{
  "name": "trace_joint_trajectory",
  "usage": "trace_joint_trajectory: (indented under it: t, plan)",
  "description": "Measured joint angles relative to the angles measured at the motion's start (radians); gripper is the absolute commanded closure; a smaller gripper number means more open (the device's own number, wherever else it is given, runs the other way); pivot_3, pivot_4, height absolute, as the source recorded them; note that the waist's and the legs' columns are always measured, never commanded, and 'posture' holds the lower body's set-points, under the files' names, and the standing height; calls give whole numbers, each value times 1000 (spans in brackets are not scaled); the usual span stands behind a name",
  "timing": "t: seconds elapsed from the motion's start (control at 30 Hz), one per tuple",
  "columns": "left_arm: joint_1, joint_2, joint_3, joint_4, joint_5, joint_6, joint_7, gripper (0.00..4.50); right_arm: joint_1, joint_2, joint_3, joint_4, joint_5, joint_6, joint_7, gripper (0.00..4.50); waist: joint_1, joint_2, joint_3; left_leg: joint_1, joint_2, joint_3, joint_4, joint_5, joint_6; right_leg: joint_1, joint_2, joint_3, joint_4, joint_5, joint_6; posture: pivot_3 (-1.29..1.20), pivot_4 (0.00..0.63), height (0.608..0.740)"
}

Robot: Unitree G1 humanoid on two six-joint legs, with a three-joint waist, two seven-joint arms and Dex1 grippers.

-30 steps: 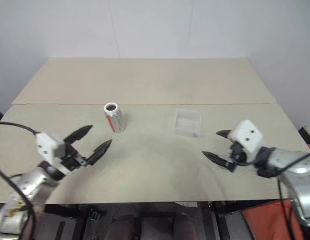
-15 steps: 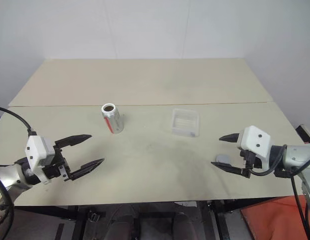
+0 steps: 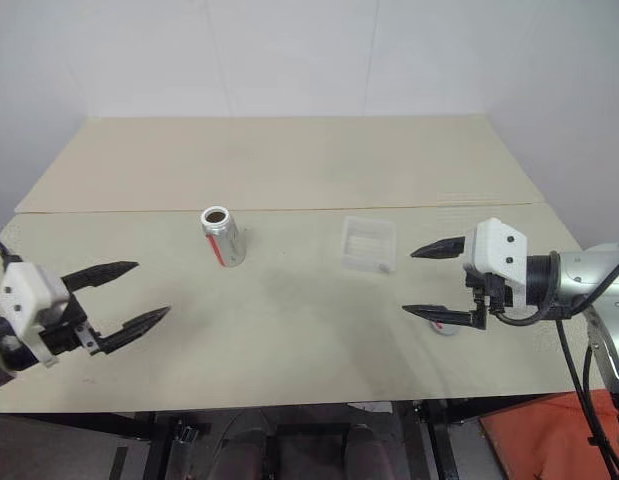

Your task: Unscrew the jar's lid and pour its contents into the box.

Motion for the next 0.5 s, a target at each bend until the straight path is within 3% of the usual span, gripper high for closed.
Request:
trace_joint_trajectory:
  t: [0.23,0.5]
  plan:
    - [151,-14,194,-122,-64,96,-11,40,-60,-6,102,-9,24,11,53,0,-2,-1,0,1,1,2,-1,0,0,-1,0,0,0,-1,-2,0,150,740]
    - [236,-18,285,-206,-126,158,-16,40,-68,-33,118,1,1,2,94,0,3,-1,0,1,1,2,-2,0,0,-1,0,0,1,-2,-3,0,150,740]
